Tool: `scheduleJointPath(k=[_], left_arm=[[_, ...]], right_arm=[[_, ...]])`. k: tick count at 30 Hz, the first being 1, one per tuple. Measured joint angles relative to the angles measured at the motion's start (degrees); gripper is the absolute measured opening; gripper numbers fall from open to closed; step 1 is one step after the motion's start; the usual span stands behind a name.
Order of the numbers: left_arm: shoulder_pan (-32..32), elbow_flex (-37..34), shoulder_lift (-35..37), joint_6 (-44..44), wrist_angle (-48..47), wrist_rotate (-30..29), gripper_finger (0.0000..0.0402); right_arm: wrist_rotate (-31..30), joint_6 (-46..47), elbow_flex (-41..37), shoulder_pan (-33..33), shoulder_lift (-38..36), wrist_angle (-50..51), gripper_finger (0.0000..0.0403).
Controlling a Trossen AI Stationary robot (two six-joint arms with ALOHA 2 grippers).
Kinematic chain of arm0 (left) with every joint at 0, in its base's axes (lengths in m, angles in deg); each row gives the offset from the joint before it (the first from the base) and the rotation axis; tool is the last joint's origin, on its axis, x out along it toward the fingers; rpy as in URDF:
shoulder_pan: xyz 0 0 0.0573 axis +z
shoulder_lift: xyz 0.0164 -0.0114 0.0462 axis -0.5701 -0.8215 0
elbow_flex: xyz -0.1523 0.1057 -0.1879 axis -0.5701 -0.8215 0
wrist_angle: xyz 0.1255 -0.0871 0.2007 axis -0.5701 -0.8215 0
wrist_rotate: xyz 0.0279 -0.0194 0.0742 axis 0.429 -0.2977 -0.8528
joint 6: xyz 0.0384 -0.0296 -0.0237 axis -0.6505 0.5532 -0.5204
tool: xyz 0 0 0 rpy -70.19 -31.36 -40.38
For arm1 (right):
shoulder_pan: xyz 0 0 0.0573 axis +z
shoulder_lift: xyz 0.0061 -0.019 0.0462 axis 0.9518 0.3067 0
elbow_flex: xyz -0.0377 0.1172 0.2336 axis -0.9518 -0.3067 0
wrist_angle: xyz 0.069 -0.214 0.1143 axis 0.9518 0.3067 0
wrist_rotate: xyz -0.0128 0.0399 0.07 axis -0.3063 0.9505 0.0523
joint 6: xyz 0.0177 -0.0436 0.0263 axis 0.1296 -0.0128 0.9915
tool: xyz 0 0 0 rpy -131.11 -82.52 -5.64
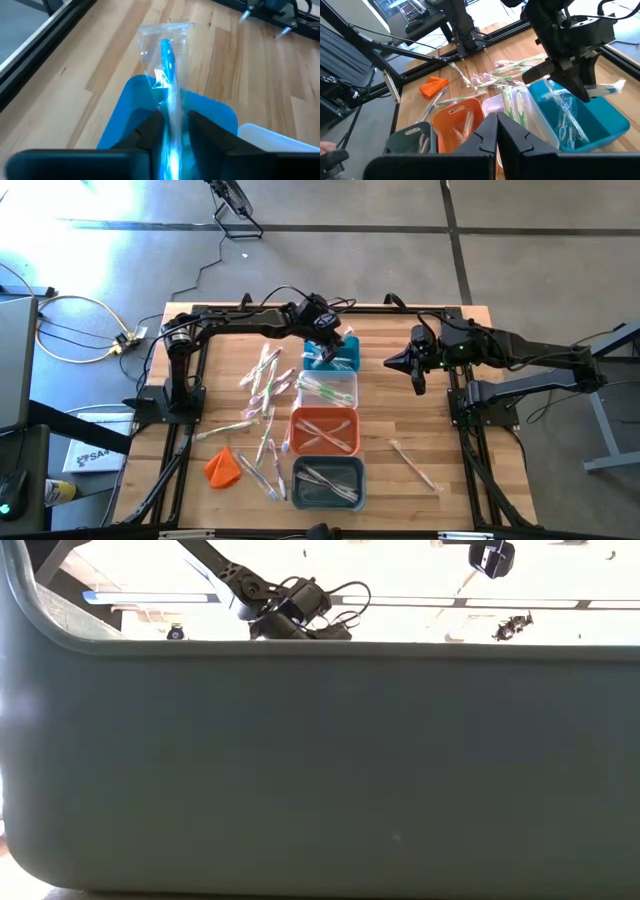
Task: Pick & Place Toothbrushes
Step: Put the blue toothbrush into the blue bin, then put the green toothbrush into the transparent bin
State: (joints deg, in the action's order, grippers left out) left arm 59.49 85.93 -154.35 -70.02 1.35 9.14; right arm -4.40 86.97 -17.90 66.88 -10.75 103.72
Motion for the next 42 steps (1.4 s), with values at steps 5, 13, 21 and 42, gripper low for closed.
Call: scheduleJointPath(k=[5, 13, 21, 42], left_arm=[[-0.1, 0.0, 0.0, 0.2, 0.0, -0.4, 0.0151], [0.0, 0.0, 0.0, 4.1, 0.1, -0.3, 0.0188], [0.0, 0.0, 1.1, 7.9, -1.1, 3.5, 0.0165], [0.0, -2.4, 16.2, -4.4, -15.0, 2.1, 0.0004]], right_arm=[[0.0, 0.3, 0.0, 0.0, 0.0, 0.0, 0.0002], [0.0, 0.3, 0.0, 0.0, 0.0, 0.0, 0.0002], [0.0, 0.5, 0.0, 0.0, 0.0, 0.0, 0.0002], [-1.2, 0.1, 0.0, 0.0, 0.0, -0.1, 0.0002]])
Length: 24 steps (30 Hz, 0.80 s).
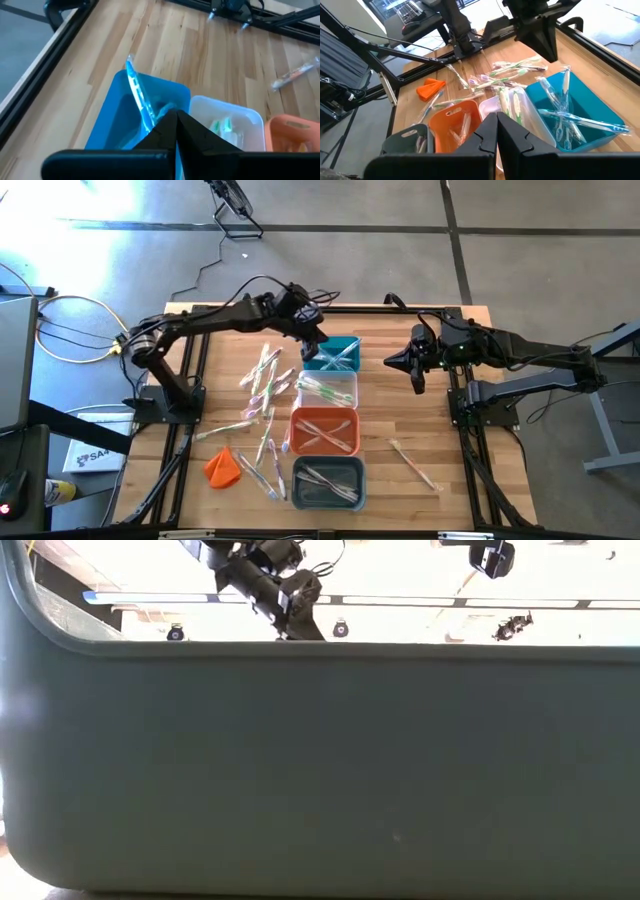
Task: Pick & Place Toothbrushes
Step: Put the green toothbrush into the transparent bin
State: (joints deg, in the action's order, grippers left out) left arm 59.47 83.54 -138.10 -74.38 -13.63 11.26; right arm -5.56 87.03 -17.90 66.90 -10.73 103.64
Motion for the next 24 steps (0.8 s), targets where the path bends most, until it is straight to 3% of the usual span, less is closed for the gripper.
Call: scheduleJointPath(k=[11, 24], left_arm=[[-1.6, -13.8, 13.4, 0.2, 1.3, -7.9, 0.0001], [-1.5, -27.2, 31.5, 2.9, 5.6, -8.4, 0.0]], right_arm=[[-2.8, 0.3, 0.0, 0.0, 0.0, 0.0, 0.0002], [-3.3, 0.0, 0.0, 0.0, 0.0, -0.2, 0.0002]])
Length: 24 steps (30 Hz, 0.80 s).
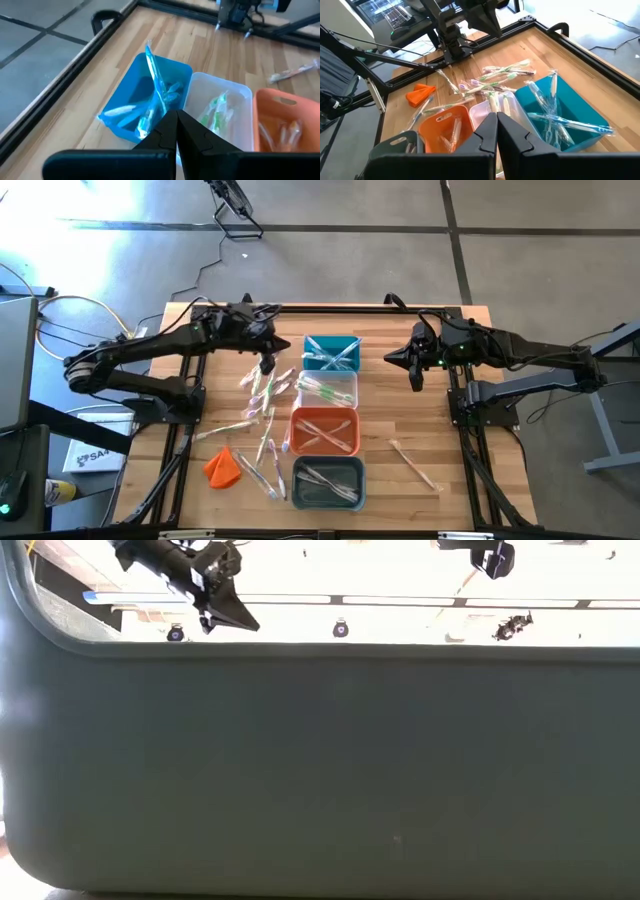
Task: Pick & Place Toothbrushes
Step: Put the green toothbrush into the transparent bin
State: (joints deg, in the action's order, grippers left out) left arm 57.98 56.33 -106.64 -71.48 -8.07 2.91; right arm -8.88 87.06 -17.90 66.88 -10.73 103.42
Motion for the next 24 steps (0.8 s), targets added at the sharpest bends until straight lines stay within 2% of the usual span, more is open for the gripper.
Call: scheduleJointPath(k=[6, 15, 24], left_arm=[[0.0, -2.1, 6.5, 0.2, 0.3, -1.9, 0.0], [0.0, -2.6, 14.5, 2.7, -9.3, -3.9, 0.0], [0.0, -2.6, 16.7, 2.7, -11.1, -10.1, 0.0]], right_arm=[[0.5, 0.0, 0.0, 0.0, 0.0, -0.1, 0.0002], [0.4, -0.1, 0.0, 0.0, 0.4, 0.2, 0.0002], [-1.1, -0.1, 0.0, 0.0, 0.4, 0.2, 0.0002]])
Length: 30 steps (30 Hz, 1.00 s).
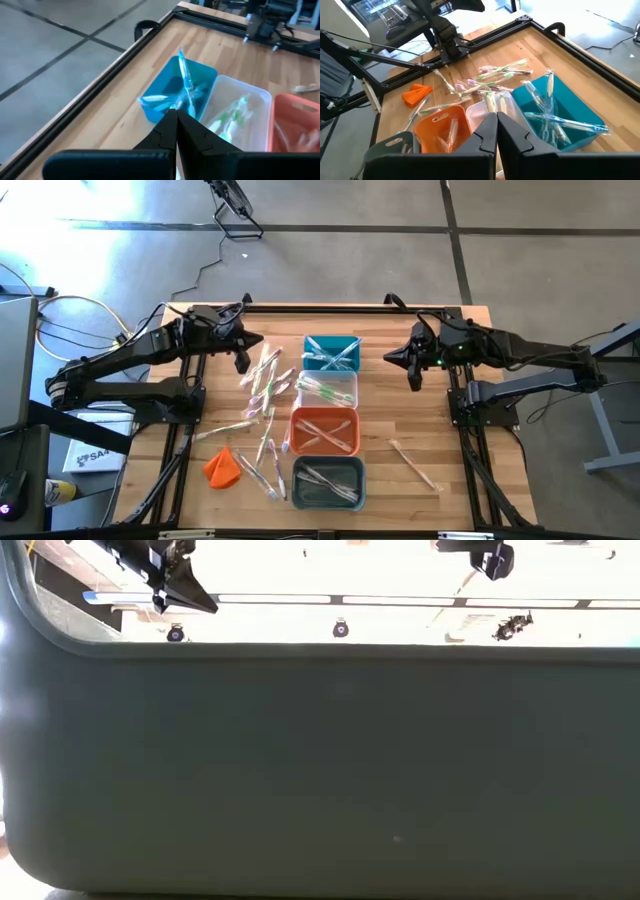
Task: Pick & Place Toothbrushes
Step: Put the green toothbrush into the transparent bin
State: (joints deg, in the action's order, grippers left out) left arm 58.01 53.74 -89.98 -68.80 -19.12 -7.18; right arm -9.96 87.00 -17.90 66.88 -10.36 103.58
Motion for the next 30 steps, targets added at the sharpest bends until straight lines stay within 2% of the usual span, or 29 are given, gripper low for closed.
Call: scheduleJointPath(k=[25, 30], left_arm=[[0.0, 0.0, 0.0, -0.1, -0.6, -0.2, 0.0], [0.0, 0.0, 0.0, 0.0, -0.5, -0.2, 0.0]], right_arm=[[-0.3, -1.1, 0.0, 0.0, 0.0, 0.0, 0.0002], [-2.6, -1.1, 0.0, 0.0, 0.0, 0.0, 0.0002]])
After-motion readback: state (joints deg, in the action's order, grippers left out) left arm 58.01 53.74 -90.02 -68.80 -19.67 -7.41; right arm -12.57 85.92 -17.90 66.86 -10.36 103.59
